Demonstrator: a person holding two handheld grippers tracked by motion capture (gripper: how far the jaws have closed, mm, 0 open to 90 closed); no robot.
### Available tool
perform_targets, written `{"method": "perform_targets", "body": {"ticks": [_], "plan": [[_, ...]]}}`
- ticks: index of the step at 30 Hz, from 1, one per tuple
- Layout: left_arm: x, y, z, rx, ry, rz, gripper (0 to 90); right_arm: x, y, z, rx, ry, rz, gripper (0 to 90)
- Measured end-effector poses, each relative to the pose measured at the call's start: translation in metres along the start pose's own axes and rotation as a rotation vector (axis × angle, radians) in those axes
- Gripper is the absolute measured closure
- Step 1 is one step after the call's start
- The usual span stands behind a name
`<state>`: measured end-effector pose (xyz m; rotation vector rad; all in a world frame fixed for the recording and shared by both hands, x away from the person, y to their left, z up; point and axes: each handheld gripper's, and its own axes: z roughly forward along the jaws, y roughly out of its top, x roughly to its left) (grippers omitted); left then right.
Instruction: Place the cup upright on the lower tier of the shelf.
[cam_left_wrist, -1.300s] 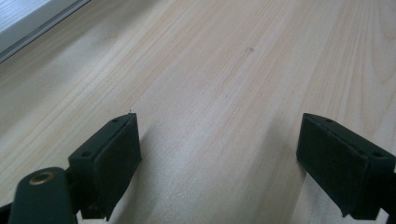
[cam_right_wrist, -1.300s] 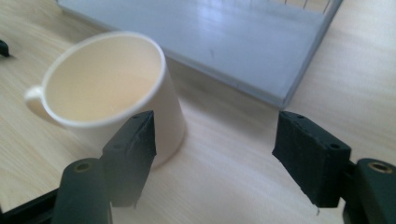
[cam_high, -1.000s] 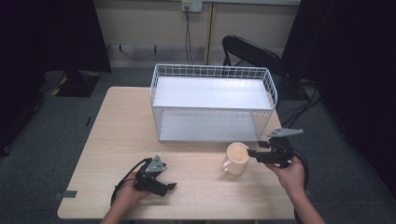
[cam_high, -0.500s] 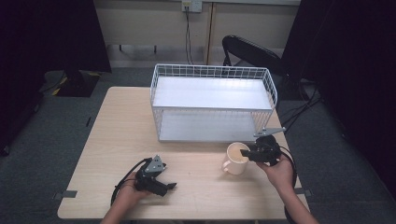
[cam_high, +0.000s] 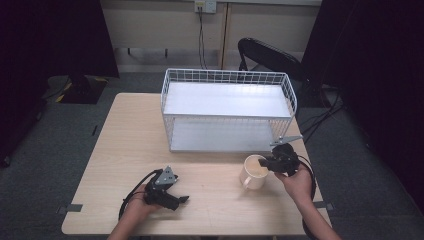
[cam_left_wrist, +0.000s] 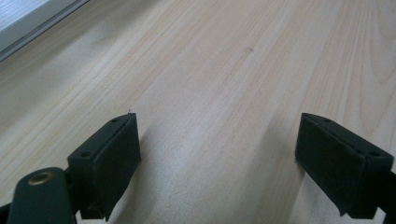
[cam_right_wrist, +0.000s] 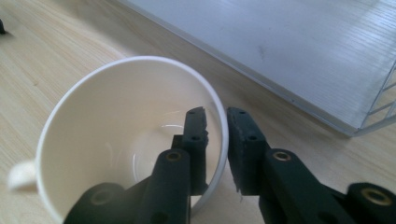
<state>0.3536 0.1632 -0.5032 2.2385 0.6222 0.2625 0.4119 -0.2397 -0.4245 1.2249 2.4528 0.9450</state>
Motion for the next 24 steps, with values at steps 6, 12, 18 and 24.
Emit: {"method": "perform_targets", "body": {"ticks": [6, 12, 18, 24], "plan": [[0.0, 0.0, 0.0, 0.0, 0.0, 0.0, 13.6, -0.0017, 0.0003, 0.0005, 0.015, -0.003, -0.01, 80.7], [0.0, 0.0, 0.0, 0.0, 0.0, 0.001, 13.6, -0.0078, 0.0, 0.0001, 0.014, -0.004, 0.006, 82.2], [-0.0001, 0.0, 0.0, 0.0, 0.001, 0.0, 13.6, -0.0078, -0.002, -0.0001, -0.016, -0.021, 0.001, 82.6], [0.0, 0.0, 0.0, 0.0, 0.0, 0.0, 13.6, -0.0055, -0.0043, -0.0005, -0.049, -0.033, 0.003, 83.0]]}}
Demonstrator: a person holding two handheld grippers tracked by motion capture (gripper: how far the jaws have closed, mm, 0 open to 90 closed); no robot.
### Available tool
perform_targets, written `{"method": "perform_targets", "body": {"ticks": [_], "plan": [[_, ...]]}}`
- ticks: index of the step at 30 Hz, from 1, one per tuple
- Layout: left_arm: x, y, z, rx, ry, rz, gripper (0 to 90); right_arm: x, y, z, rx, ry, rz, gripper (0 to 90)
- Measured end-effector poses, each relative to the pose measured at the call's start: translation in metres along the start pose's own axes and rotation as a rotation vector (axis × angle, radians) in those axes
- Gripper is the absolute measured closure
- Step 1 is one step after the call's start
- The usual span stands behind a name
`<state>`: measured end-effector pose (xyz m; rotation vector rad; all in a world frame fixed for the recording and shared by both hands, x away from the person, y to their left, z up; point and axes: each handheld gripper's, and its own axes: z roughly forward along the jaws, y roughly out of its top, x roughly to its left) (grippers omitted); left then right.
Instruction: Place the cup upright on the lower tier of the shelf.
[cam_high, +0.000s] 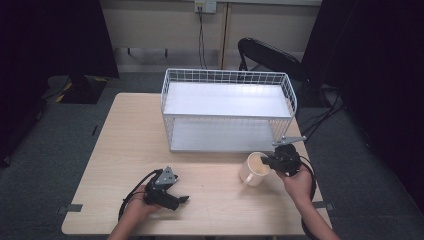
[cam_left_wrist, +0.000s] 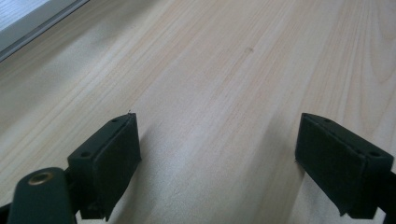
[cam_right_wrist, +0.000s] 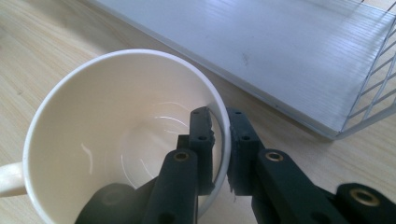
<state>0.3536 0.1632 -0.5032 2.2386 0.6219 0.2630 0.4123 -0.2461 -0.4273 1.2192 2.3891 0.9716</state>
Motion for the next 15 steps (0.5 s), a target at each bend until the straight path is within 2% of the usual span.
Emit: {"method": "perform_targets", "body": {"ticks": [15], "plan": [[0.0, 0.0, 0.0, 0.0, 0.0, 0.0, 13.6, 0.0036, 0.0079, 0.0046, 0.014, 0.002, -0.015, 83.2]]}}
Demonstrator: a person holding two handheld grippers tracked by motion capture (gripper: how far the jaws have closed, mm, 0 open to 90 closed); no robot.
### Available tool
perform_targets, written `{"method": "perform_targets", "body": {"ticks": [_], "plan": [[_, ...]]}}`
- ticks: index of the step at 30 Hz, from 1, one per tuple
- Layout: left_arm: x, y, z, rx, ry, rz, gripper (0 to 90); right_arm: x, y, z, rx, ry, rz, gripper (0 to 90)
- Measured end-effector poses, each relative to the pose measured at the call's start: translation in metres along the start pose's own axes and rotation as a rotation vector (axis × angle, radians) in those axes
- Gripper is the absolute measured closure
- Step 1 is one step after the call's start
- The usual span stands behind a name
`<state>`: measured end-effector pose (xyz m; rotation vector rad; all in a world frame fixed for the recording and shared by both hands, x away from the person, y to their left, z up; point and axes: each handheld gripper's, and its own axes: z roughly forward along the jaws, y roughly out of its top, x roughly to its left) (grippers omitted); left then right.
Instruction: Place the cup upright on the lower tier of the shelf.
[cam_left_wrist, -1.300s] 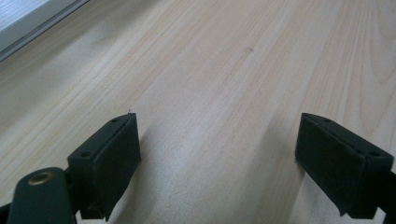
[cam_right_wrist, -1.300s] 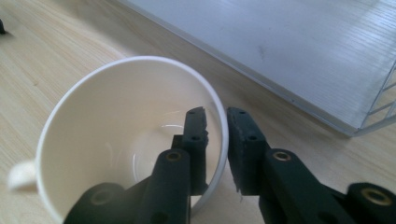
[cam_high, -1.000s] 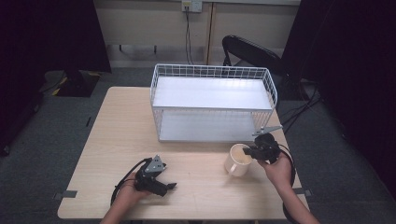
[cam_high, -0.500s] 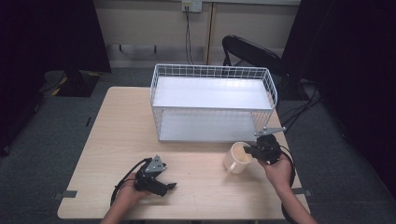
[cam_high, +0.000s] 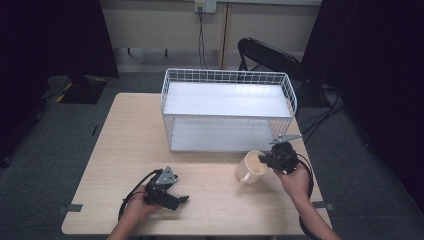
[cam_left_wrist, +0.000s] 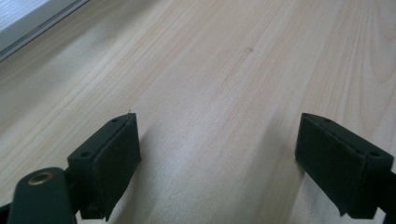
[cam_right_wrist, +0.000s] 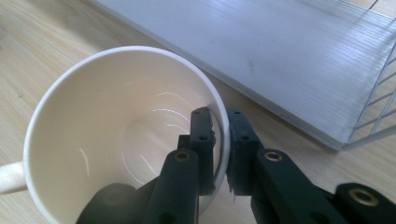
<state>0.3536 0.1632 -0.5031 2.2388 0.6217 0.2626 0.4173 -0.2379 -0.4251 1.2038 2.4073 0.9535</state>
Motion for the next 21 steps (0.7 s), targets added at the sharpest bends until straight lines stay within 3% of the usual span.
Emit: {"method": "perform_targets", "body": {"ticks": [10, 17, 21], "plan": [[0.0, 0.0, 0.0, 0.0, 0.0, 0.0, 13.6, 0.004, 0.004, 0.009, -0.006, -0.016, 0.002, 81.7], [0.0, 0.0, 0.0, 0.0, 0.001, 0.0, 13.6, 0.007, 0.009, 0.018, 0.081, -0.024, -0.029, 78.7], [0.0, 0.0, 0.0, 0.0, 0.001, 0.0, 13.6, 0.007, 0.008, 0.019, 0.086, -0.047, -0.033, 80.8]]}}
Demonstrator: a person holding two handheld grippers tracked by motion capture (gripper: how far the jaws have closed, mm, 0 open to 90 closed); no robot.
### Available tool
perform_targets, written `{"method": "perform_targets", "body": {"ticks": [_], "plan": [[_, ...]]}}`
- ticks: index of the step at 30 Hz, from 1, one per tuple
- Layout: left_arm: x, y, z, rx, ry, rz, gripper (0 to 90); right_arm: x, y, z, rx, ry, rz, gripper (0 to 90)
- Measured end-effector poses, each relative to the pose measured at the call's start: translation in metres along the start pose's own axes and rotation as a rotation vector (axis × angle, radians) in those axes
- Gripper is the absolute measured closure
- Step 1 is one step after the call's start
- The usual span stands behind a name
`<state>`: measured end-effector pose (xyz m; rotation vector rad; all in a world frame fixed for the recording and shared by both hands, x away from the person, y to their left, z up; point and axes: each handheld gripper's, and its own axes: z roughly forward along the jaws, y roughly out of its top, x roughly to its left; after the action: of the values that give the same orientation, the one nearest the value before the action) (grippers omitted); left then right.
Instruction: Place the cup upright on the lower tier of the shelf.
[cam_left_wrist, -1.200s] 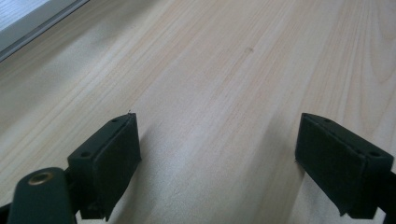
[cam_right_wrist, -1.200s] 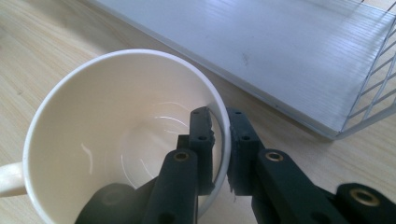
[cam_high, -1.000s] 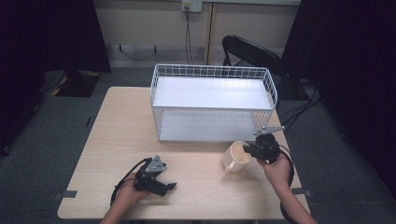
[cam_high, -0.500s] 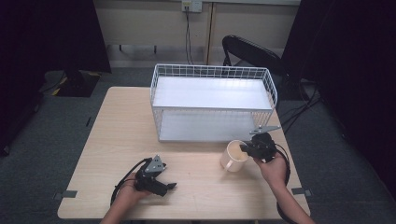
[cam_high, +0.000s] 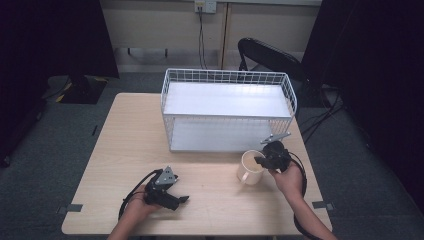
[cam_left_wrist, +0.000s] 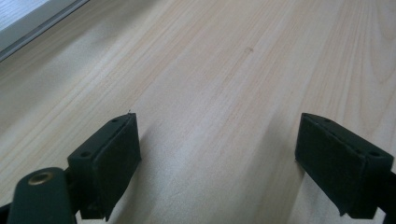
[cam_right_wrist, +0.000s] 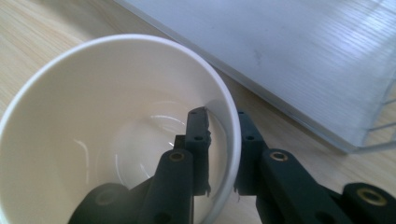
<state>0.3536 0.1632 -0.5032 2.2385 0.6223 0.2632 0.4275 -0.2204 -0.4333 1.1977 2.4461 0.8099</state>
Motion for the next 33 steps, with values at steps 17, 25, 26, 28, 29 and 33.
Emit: {"method": "perform_targets", "body": {"ticks": [17, 25, 26, 28, 29, 33], "plan": [[0.0, 0.0, 0.0, 0.0, 0.0, 0.0, 13.6, -0.009, -0.008, -0.012, -0.155, -0.025, 0.079, 82.6], [0.0, 0.0, 0.0, 0.0, 0.0, 0.0, 13.6, -0.004, -0.005, -0.009, -0.196, -0.038, 0.108, 82.7], [0.0, 0.0, 0.0, 0.0, -0.001, 0.0, 13.6, -0.003, -0.005, -0.008, -0.205, -0.04, 0.108, 82.7], [0.0, 0.0, 0.0, 0.0, 0.0, 0.0, 13.6, -0.002, -0.004, -0.007, -0.218, -0.044, 0.118, 82.7], [0.0, 0.0, 0.0, 0.0, 0.0, 0.0, 13.6, -0.001, -0.003, -0.007, -0.225, -0.046, 0.118, 82.6], [0.0, 0.0, 0.0, 0.0, -0.001, 0.002, 13.4, 0.0, 0.0, -0.007, -0.24, -0.058, 0.133, 82.6]]}}
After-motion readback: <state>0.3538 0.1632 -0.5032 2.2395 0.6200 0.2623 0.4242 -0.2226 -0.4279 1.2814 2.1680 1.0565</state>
